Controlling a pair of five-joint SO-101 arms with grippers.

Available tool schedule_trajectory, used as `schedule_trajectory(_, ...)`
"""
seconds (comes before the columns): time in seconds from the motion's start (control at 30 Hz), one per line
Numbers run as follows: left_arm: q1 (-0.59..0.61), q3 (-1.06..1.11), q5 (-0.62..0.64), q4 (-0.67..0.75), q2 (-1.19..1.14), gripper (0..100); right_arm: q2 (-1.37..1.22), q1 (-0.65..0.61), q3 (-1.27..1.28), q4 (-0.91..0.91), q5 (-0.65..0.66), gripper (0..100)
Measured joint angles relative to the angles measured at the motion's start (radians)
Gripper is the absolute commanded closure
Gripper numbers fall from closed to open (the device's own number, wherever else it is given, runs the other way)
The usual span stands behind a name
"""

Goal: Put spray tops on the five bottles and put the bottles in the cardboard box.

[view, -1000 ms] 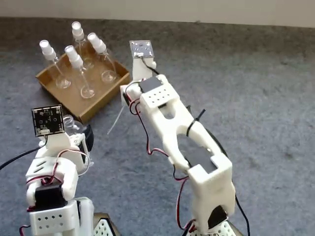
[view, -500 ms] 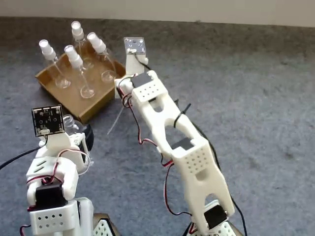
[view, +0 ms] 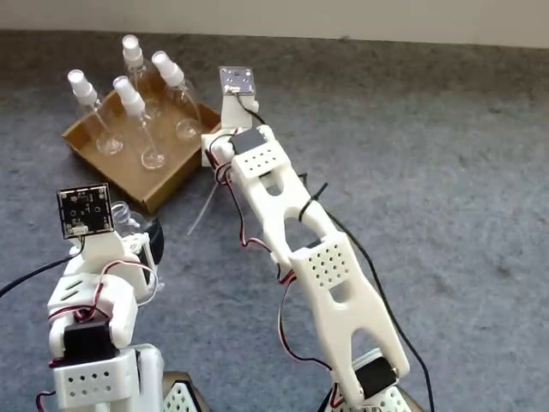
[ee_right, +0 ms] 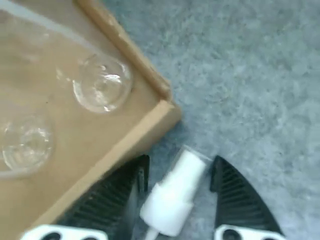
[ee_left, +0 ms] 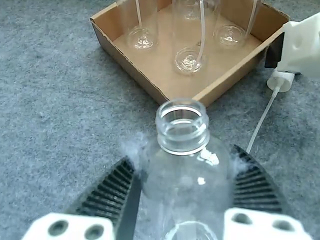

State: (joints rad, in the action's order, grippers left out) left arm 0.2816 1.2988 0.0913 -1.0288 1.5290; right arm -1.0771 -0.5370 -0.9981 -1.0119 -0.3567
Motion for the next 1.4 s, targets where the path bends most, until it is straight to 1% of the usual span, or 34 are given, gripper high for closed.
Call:
schedule_trajectory(0.07, -0.009, 0.0, 0.0, 0.0, 0.0, 89, 0.0, 0.015, -0.008, -0.026, 0.0, 95.2)
schedule_trajectory(0.2, -0.029, 0.0, 0.0, 0.002, 0.0, 89, -0.003, 0.04, -0.026, -0.08, 0.0, 95.3)
schedule_trajectory(0.47, -0.034, 0.0, 0.0, 0.002, 0.0, 89, -0.002, 0.048, -0.051, -0.201, 0.0, 95.8)
schedule_trajectory(0.6, -0.034, 0.005, 0.0, 0.002, 0.0, 89, -0.005, 0.078, -0.13, -0.321, 0.0, 95.8)
schedule_trajectory(0.67, -0.034, 0.031, 0.0, 0.008, 0.0, 89, -0.009, 0.103, -0.215, -0.397, 0.0, 95.8)
schedule_trajectory(0.77, -0.064, 0.063, 0.0, 0.055, 0.0, 89, -0.015, 0.137, -0.387, -0.514, 0.0, 95.8)
schedule_trajectory(0.9, -0.127, 0.075, 0.0, 0.069, 0.0, 89, -0.014, 0.155, -0.595, -0.634, 0.0, 95.8)
schedule_trajectory(1.07, -0.161, 0.075, 0.0, 0.071, 0.002, 89, -0.009, 0.16, -0.628, -0.697, 0.0, 95.8)
schedule_trajectory(1.2, -0.238, 0.075, 0.0, 0.071, 0.002, 89, 0.055, 0.18, -0.628, -0.704, 0.0, 95.8)
schedule_trajectory(1.27, -0.288, 0.075, 0.0, 0.071, 0.002, 89, 0.109, 0.19, -0.628, -0.706, 0.034, 95.8)
schedule_trajectory(1.33, -0.33, 0.075, -0.006, 0.071, 0.002, 89, 0.169, 0.198, -0.628, -0.715, 0.124, 95.8)
schedule_trajectory(1.4, -0.373, 0.094, -0.054, 0.071, 0.002, 89, 0.23, 0.199, -0.628, -0.73, 0.216, 95.8)
